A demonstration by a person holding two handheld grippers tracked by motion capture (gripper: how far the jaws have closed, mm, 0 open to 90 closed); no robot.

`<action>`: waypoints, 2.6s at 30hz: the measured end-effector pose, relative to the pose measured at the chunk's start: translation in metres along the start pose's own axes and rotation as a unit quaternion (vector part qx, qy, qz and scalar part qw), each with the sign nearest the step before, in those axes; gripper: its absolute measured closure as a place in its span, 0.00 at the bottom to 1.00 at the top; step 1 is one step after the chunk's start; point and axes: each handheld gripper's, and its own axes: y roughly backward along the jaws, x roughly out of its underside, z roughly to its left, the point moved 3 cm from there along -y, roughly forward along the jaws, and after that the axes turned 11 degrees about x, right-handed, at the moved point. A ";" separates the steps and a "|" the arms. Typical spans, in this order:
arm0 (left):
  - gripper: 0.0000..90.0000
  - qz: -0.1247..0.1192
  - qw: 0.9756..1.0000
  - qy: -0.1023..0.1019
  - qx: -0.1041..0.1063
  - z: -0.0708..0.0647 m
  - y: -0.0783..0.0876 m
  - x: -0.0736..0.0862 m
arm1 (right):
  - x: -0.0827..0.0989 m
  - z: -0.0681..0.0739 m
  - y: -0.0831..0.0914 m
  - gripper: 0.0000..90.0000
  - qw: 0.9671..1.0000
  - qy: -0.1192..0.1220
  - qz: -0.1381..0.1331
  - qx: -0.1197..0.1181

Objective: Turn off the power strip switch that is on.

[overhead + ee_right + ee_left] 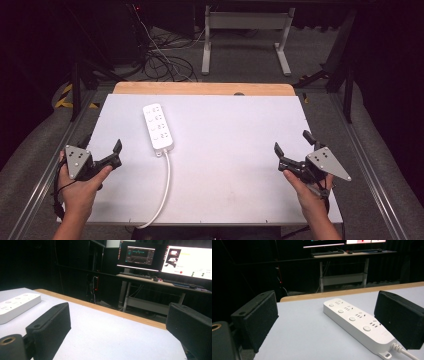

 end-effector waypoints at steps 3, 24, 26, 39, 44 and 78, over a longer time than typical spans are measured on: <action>0.06 -0.001 1.000 0.002 0.000 0.000 0.001 0.000 | 0.000 0.003 -0.001 0.07 1.000 0.004 -0.001 -0.004; 0.20 0.002 1.000 -0.013 -0.004 -0.005 -0.001 -0.008 | 0.001 0.001 0.002 0.07 1.000 0.005 0.003 -0.003; 0.27 0.006 1.000 -0.025 -0.003 -0.006 0.000 -0.008 | 0.001 0.001 0.003 0.07 1.000 0.006 0.003 -0.003; 0.75 0.019 0.999 -0.014 0.047 -0.007 0.005 -0.012 | 0.001 0.001 0.002 0.08 1.000 -0.002 0.007 -0.011; 0.85 0.023 0.998 -0.015 0.052 -0.009 0.005 -0.013 | 0.001 0.001 0.004 0.09 1.000 -0.004 0.007 -0.012; 1.00 0.124 0.987 0.003 0.102 -0.017 -0.027 -0.027 | 0.004 0.002 0.006 0.10 1.000 -0.005 0.018 -0.011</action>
